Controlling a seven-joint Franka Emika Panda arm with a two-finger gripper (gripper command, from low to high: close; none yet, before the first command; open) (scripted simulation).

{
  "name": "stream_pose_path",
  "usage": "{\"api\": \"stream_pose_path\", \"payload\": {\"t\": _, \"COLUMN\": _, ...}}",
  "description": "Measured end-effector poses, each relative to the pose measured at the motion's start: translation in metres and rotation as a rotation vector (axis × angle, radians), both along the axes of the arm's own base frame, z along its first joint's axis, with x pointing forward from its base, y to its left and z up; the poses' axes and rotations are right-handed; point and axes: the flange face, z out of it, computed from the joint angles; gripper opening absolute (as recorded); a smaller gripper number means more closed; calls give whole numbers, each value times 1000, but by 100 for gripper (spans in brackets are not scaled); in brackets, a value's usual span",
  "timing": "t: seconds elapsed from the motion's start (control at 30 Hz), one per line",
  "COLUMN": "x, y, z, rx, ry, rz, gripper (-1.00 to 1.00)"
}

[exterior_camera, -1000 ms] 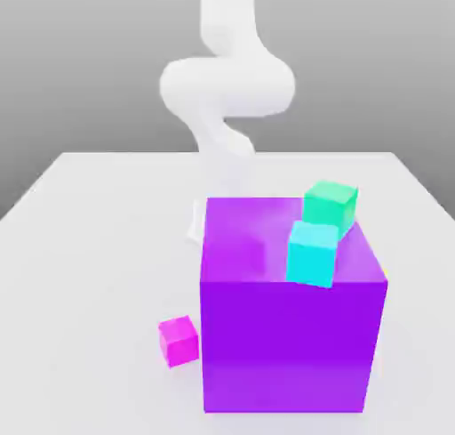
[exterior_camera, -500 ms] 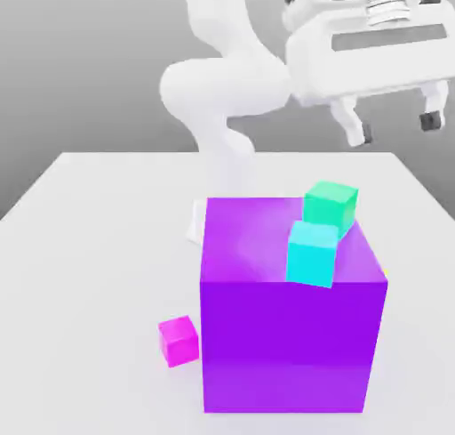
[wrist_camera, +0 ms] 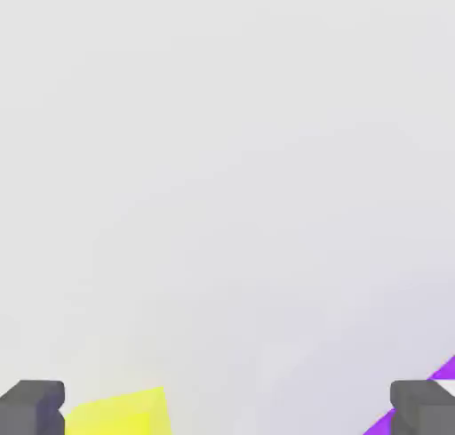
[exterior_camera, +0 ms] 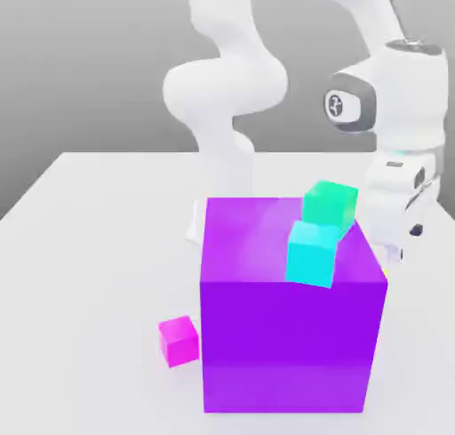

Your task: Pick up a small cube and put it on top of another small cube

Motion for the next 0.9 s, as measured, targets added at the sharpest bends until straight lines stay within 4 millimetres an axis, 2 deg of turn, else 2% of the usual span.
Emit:
{"api": "stream_pose_path", "payload": {"t": 0.1, "x": -33, "y": -1, "z": -30, "rx": -55, "ry": 24, "rz": 90, "gripper": 0}}
{"api": "stream_pose_path", "payload": {"t": 0.13, "x": -36, "y": -1, "z": -37, "rx": -62, "ry": 27, "rz": 102, "gripper": 0}}
{"api": "stream_pose_path", "payload": {"t": 0.47, "x": -40, "y": -1, "z": -96, "rx": -67, "ry": 31, "rz": 114, "gripper": 0}}
{"api": "stream_pose_path", "payload": {"t": 0.5, "x": -41, "y": -2, "z": -101, "rx": -68, "ry": 31, "rz": 113, "gripper": -100}}
{"api": "stream_pose_path", "payload": {"t": 0.73, "x": -41, "y": -2, "z": -102, "rx": -68, "ry": 31, "rz": 113, "gripper": -100}}
{"api": "stream_pose_path", "payload": {"t": 0.9, "x": -37, "y": 0, "z": -75, "rx": -66, "ry": 27, "rz": 116, "gripper": -100}}
